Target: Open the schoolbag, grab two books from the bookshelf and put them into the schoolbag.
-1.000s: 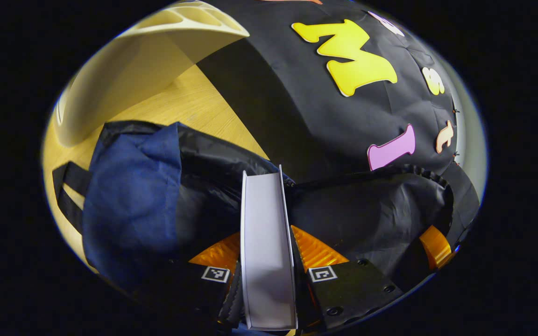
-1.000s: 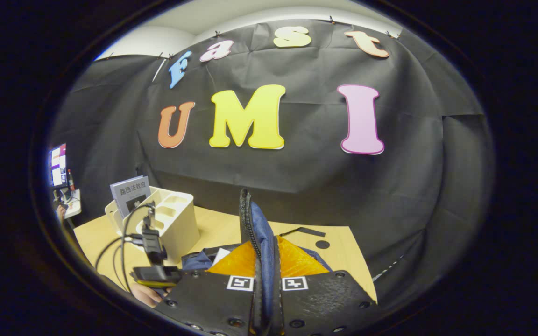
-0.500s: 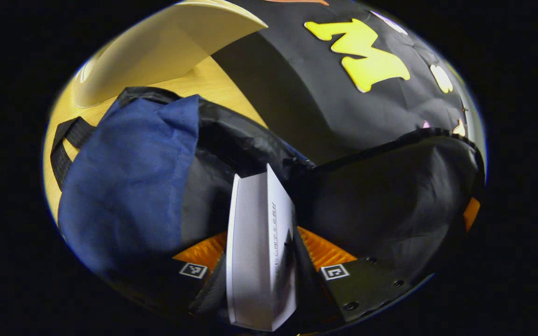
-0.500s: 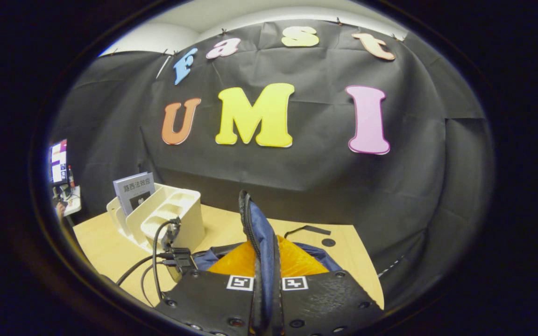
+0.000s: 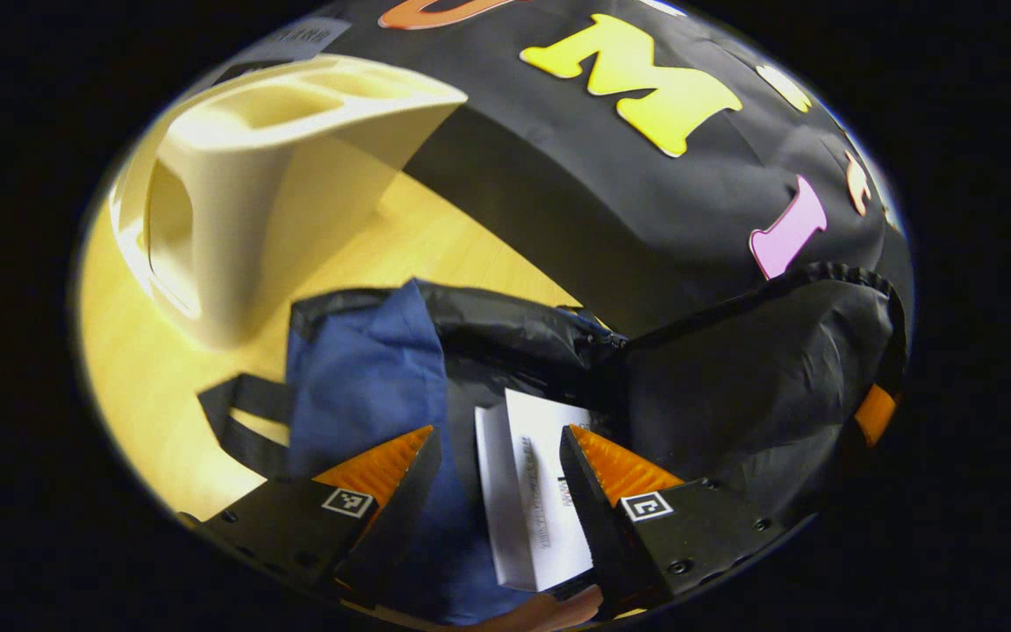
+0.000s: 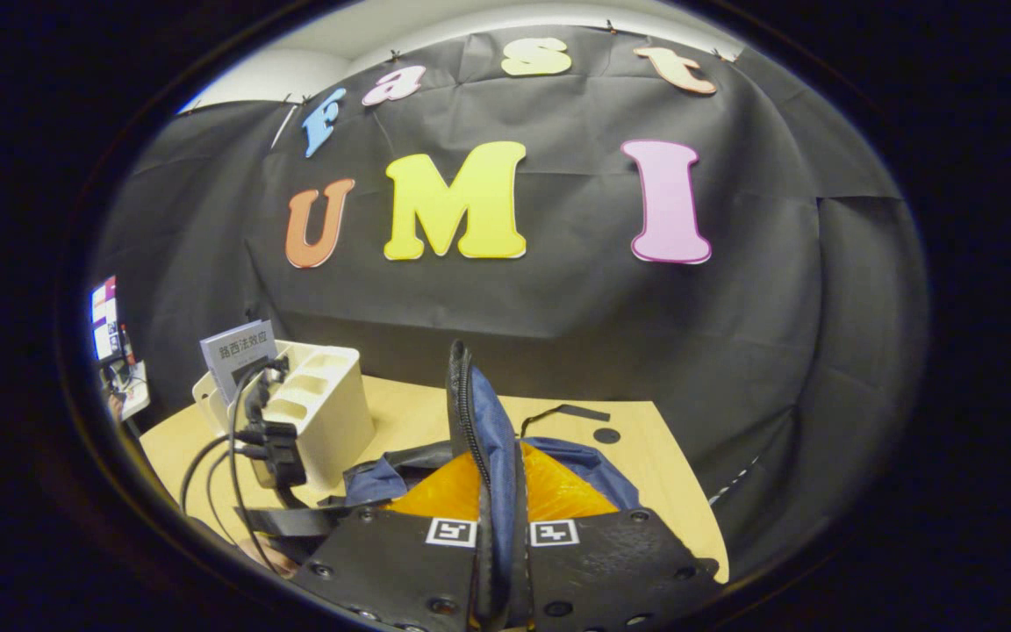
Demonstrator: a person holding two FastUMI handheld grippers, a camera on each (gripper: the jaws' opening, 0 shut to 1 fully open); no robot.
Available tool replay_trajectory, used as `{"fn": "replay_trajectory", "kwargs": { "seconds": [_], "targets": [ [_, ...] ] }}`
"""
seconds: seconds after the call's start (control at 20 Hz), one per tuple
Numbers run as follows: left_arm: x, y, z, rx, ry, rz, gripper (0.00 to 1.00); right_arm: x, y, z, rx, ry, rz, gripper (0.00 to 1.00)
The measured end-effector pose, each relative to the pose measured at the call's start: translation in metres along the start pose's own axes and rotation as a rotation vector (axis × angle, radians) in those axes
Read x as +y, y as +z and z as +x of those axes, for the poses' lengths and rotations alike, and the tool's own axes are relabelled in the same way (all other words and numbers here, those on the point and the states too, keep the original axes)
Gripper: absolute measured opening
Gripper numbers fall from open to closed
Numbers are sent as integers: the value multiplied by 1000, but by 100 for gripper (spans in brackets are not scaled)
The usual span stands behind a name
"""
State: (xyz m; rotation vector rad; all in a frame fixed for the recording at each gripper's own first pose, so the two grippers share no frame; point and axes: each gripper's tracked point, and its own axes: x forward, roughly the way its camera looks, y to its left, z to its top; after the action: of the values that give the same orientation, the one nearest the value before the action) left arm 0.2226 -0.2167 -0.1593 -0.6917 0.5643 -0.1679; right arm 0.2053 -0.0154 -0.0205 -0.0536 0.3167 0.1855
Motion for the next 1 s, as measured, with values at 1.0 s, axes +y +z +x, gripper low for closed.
{"fn": "replay_trajectory", "kwargs": {
  "seconds": [1.0],
  "targets": [
    [73, 228, -175, -392, 212, 564, 86, 18, -9, 15, 30, -20, -5, 7]
  ]
}}
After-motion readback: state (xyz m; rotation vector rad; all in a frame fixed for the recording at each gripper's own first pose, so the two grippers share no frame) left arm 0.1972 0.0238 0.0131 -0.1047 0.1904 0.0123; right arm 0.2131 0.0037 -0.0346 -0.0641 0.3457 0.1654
